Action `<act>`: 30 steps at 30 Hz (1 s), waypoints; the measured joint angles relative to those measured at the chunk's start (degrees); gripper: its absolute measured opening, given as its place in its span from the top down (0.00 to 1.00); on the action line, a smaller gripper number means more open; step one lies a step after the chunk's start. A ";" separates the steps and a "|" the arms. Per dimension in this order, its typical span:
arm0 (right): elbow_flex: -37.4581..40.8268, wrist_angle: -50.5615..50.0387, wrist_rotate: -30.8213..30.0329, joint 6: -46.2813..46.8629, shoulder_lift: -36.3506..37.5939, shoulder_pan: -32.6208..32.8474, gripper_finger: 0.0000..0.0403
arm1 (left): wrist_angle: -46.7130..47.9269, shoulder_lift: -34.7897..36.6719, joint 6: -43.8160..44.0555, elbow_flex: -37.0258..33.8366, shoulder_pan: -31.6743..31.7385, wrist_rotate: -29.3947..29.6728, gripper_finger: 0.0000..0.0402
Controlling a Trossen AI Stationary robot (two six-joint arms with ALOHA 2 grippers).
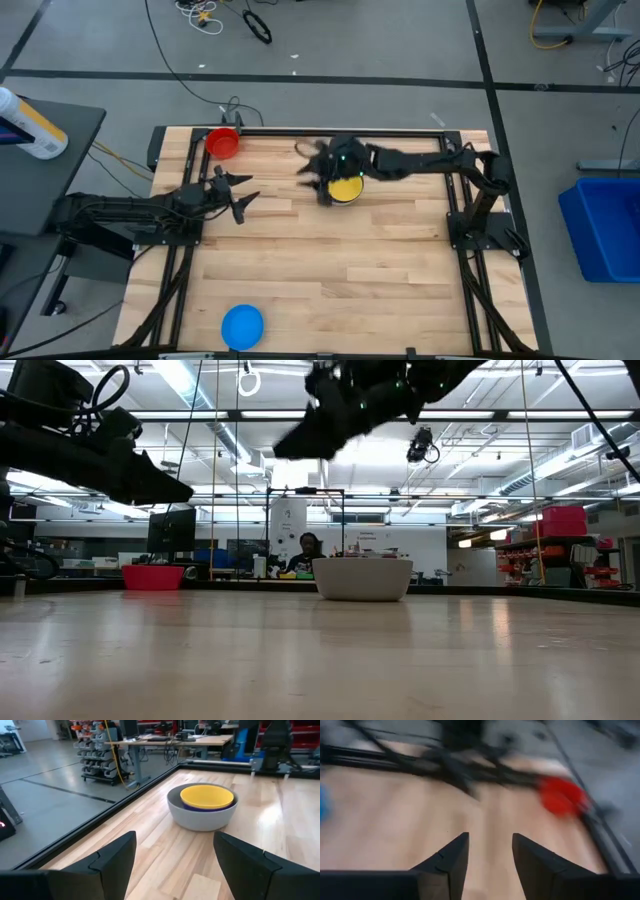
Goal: Nest bowls inside each other
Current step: Stack the red bowl on top of the yellow bowl
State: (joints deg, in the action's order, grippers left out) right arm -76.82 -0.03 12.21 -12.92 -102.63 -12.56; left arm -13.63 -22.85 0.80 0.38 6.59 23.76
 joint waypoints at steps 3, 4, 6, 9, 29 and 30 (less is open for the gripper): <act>0.00 2.36 6.74 -2.53 0.00 3.49 0.63 | 0.27 0.00 0.07 -0.02 -0.02 0.02 0.32; 0.00 2.70 8.53 -3.22 0.00 4.66 0.63 | 0.25 0.00 0.23 0.00 -0.01 0.03 0.32; 0.03 2.77 12.05 -4.21 0.00 7.04 0.64 | 0.25 0.00 0.31 -0.01 -0.02 0.01 0.32; 0.51 2.54 16.57 -5.78 0.34 10.38 0.65 | 0.29 0.00 0.39 0.00 -0.02 -0.62 0.32; 55.00 57.40 -1.60 8.39 27.68 10.56 0.73 | 0.12 0.00 1.52 0.00 -0.02 -2.17 0.32; 57.90 60.52 -2.67 9.26 27.65 10.52 0.73 | 0.18 -0.02 1.53 -0.01 -0.02 -2.17 0.32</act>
State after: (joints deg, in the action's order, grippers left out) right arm -18.92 60.49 9.54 -3.66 -74.98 -2.04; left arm -13.45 -22.87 2.33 0.37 6.57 21.58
